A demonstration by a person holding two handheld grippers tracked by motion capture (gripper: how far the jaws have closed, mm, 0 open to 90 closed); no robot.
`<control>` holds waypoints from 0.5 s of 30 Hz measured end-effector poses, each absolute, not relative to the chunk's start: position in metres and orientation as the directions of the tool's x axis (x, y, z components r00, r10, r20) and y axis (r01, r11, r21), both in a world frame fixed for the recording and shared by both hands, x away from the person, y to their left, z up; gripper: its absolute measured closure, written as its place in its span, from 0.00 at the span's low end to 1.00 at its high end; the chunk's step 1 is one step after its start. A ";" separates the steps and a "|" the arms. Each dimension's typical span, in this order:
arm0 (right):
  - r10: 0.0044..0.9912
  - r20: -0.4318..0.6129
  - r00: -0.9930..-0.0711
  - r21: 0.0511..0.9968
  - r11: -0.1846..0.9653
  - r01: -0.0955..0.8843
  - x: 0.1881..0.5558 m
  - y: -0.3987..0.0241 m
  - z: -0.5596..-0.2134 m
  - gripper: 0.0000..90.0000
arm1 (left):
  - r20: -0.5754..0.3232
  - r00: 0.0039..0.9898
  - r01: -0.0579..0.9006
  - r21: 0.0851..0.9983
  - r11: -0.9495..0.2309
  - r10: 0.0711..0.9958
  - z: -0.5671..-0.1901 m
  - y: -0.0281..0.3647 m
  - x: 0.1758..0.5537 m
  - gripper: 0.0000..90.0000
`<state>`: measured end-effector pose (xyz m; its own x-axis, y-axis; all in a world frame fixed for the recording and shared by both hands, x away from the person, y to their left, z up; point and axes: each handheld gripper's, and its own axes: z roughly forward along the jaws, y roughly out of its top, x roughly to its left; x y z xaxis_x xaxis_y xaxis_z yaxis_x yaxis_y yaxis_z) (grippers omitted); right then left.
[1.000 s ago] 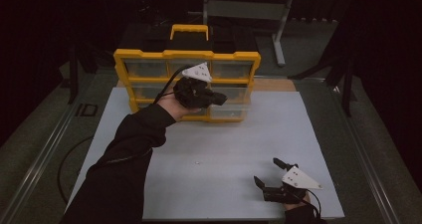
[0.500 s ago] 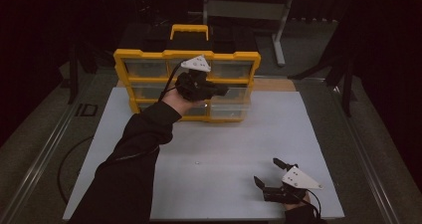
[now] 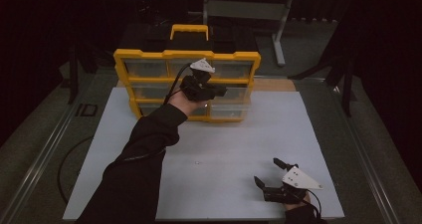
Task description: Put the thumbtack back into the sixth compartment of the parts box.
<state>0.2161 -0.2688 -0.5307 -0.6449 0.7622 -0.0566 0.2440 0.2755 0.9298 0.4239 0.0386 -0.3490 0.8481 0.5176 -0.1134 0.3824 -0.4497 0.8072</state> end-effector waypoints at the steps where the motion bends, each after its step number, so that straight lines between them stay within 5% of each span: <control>1: 0.762 -0.057 -0.645 0.930 0.276 0.244 0.216 -0.269 -0.531 0.10 | -0.113 0.847 0.385 0.804 -0.453 0.520 -0.351 0.038 0.424 0.96; 6: 0.762 -0.057 -0.645 0.929 0.276 0.245 0.216 -0.269 -0.530 0.10 | -0.112 0.842 0.392 0.800 -0.455 0.528 -0.356 0.038 0.426 0.94; 15: 0.762 -0.056 -0.645 0.930 0.275 0.244 0.216 -0.269 -0.530 0.10 | -0.107 0.834 0.399 0.795 -0.457 0.542 -0.352 0.041 0.420 0.54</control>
